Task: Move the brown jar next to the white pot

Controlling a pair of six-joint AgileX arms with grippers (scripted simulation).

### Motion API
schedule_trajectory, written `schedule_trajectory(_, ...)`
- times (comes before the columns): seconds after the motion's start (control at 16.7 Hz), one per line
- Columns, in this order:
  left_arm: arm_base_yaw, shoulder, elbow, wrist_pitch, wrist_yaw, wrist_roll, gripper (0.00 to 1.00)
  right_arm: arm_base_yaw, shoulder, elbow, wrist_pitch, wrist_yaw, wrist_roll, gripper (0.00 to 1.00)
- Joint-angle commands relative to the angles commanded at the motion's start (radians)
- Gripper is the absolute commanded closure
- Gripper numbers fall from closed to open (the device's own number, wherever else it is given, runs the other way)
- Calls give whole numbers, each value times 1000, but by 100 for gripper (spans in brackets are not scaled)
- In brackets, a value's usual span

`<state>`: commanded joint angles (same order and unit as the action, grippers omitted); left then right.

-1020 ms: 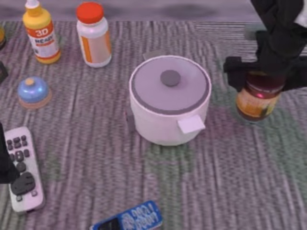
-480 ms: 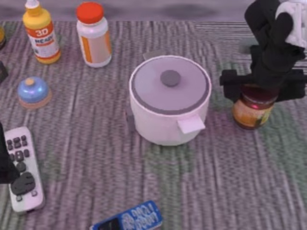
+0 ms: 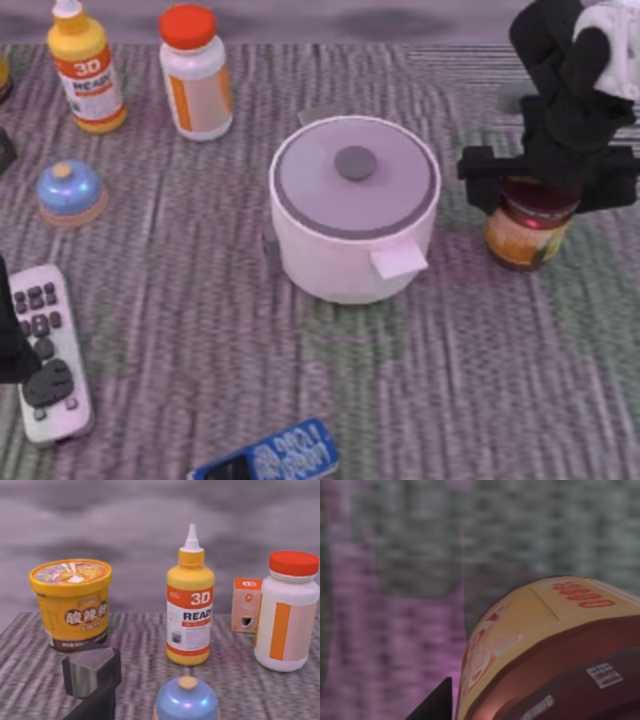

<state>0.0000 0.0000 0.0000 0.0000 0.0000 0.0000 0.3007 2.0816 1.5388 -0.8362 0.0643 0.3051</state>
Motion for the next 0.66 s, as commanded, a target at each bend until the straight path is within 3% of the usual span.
schedule_trajectory(0.3, 0, 0, 0, 0, 0, 0, 0, 0, 0, 0, 0, 0, 0, 2)
schedule_trajectory(0.66, 0, 0, 0, 0, 0, 0, 0, 0, 0, 0, 0, 0, 0, 0)
